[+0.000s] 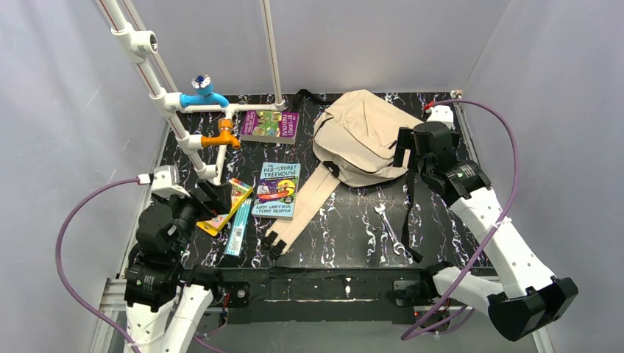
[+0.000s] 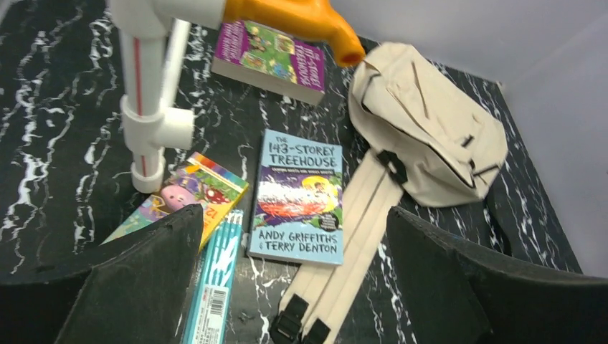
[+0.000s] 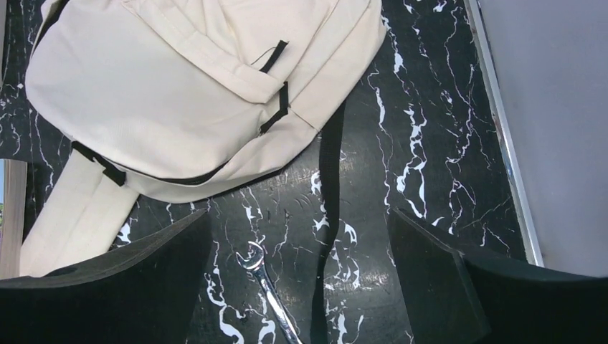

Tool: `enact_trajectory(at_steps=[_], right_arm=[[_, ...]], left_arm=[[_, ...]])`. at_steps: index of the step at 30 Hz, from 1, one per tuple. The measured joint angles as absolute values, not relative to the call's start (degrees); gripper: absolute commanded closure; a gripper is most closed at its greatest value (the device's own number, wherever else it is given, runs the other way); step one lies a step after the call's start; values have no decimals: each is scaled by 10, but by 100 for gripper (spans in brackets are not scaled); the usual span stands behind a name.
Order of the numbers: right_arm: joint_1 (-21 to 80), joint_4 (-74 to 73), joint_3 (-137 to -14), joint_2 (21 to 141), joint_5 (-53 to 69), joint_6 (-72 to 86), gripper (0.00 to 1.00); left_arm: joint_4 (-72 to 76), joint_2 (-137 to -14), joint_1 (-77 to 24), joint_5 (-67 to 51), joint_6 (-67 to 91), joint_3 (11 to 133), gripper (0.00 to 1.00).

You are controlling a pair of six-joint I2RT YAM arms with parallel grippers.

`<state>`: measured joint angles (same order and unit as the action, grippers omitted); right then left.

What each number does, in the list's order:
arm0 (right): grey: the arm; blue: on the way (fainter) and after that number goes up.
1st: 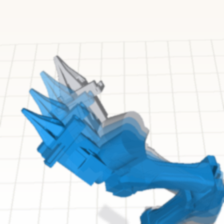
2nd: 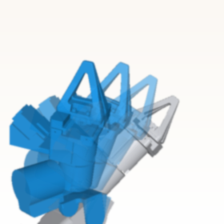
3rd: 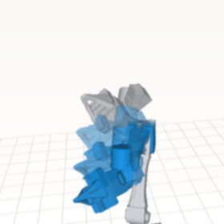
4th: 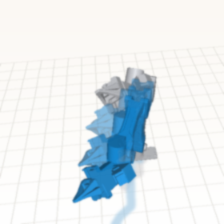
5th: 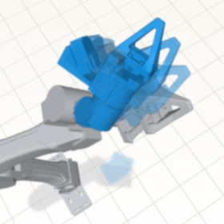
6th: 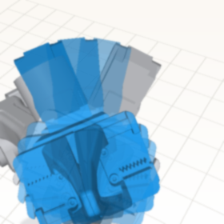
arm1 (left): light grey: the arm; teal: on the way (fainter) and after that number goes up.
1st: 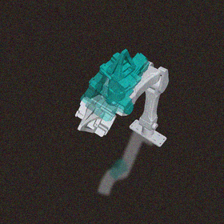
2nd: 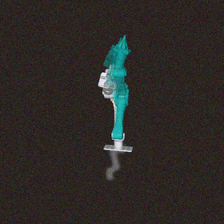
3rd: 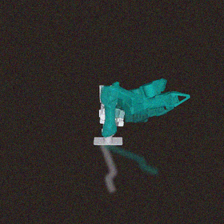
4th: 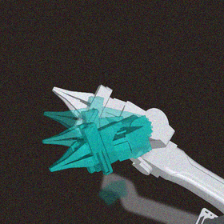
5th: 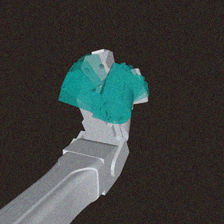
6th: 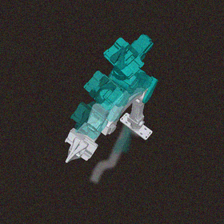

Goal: Pack the student bag
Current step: Unzip the student bag at the center of the board.

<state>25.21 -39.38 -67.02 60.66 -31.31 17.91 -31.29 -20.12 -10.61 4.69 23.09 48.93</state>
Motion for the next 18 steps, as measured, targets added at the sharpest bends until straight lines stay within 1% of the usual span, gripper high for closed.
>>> enact_trajectory(at_steps=[4, 8, 12, 15, 16, 18], right_arm=[[252, -380, -668, 620, -298, 177, 0], [252, -330, -656, 649, -248, 178, 0], [249, -281, -651, 705, -194, 180, 0], [225, -250, -653, 767, -125, 188, 0], [211, -241, -653, 789, -98, 194, 6], [180, -228, -655, 833, -44, 204, 8]], left_arm=[[-319, -192, -117, -12, 216, 484, 1], [-317, -198, -128, -77, 210, 484, 1], [-313, -235, -133, -164, 218, 483, 1], [-296, -276, -133, -231, 237, 474, 1], [-290, -289, -133, -251, 246, 468, 1], [-277, -315, -134, -289, 265, 451, 1]])
